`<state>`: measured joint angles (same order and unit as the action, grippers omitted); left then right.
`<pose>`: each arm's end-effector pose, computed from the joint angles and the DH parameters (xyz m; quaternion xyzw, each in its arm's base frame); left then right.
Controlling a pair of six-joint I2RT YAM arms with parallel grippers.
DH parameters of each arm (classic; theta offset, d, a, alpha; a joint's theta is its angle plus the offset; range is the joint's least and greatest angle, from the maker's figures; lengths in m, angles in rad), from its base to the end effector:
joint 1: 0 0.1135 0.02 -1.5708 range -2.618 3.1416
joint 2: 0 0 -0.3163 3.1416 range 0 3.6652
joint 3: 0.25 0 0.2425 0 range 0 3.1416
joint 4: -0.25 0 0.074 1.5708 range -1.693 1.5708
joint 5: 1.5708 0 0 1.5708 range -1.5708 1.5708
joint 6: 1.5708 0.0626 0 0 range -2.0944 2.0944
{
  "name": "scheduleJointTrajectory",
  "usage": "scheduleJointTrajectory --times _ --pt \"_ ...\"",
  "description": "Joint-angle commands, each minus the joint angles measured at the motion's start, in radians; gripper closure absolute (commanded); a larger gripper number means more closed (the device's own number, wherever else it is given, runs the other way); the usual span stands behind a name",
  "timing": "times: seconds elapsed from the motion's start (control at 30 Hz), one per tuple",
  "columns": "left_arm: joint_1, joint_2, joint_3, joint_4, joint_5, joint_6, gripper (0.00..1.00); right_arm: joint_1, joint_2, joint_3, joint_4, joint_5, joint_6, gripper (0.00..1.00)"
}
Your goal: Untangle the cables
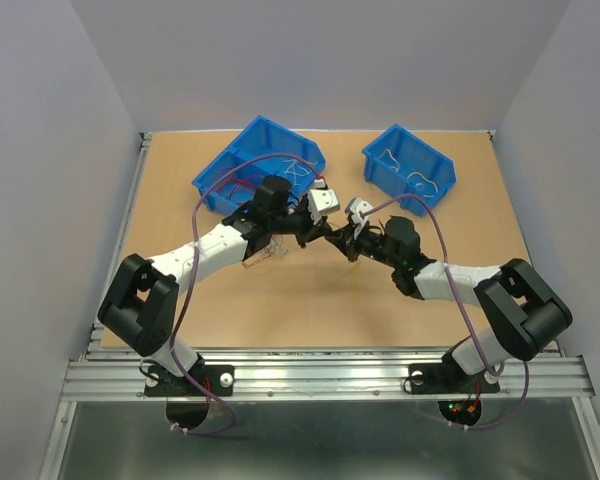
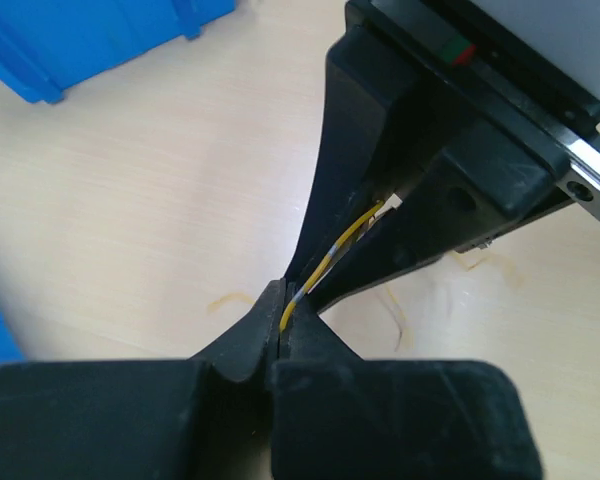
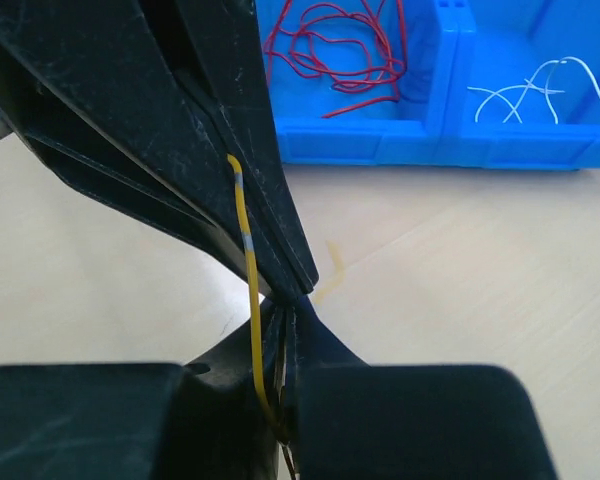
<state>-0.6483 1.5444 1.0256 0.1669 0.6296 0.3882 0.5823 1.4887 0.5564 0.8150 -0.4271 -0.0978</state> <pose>0.2666 -0.2482 0.3223 0.5402 0.5895 -0.3223 0.5068 0.2466 0.1934 0.2605 -0.3763 0.6416 0.3095 0.5924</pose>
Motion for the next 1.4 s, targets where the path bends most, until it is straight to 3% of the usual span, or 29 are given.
scheduleJointTrajectory --times 0.0,0.07,0.1,0.3,0.5,0.73,0.87,1.07,1.37 --pt "-0.007 -0.024 0.037 -0.013 0.059 -0.009 0.96 0.008 -0.004 0.005 0.096 -0.084 0.004 0.99" --pt "-0.002 -0.047 0.01 0.016 0.042 -0.011 0.84 0.008 -0.01 0.007 0.096 -0.085 0.027 0.99" --pt "-0.001 -0.059 -0.004 0.035 0.032 -0.015 0.71 0.01 -0.01 0.005 0.096 -0.081 0.035 0.99" --pt "0.022 -0.159 -0.091 0.151 0.005 -0.04 0.4 0.008 -0.045 -0.009 0.089 0.028 0.089 0.99" --pt "0.039 -0.191 -0.113 0.183 0.006 -0.06 0.3 0.007 -0.044 0.02 0.032 0.161 0.135 1.0" --pt "0.124 -0.28 -0.196 0.327 -0.021 -0.147 0.23 -0.024 -0.09 0.108 -0.073 0.373 0.197 1.0" --pt "0.142 -0.317 -0.235 0.387 -0.056 -0.16 0.22 -0.114 -0.13 0.227 -0.122 0.361 0.251 0.99" --pt "0.142 -0.294 -0.231 0.393 -0.059 -0.132 0.21 -0.252 -0.05 0.422 -0.188 0.251 0.349 0.99" --pt "0.142 -0.254 -0.22 0.385 -0.068 -0.103 0.21 -0.478 0.149 0.712 -0.205 0.379 0.468 0.99"
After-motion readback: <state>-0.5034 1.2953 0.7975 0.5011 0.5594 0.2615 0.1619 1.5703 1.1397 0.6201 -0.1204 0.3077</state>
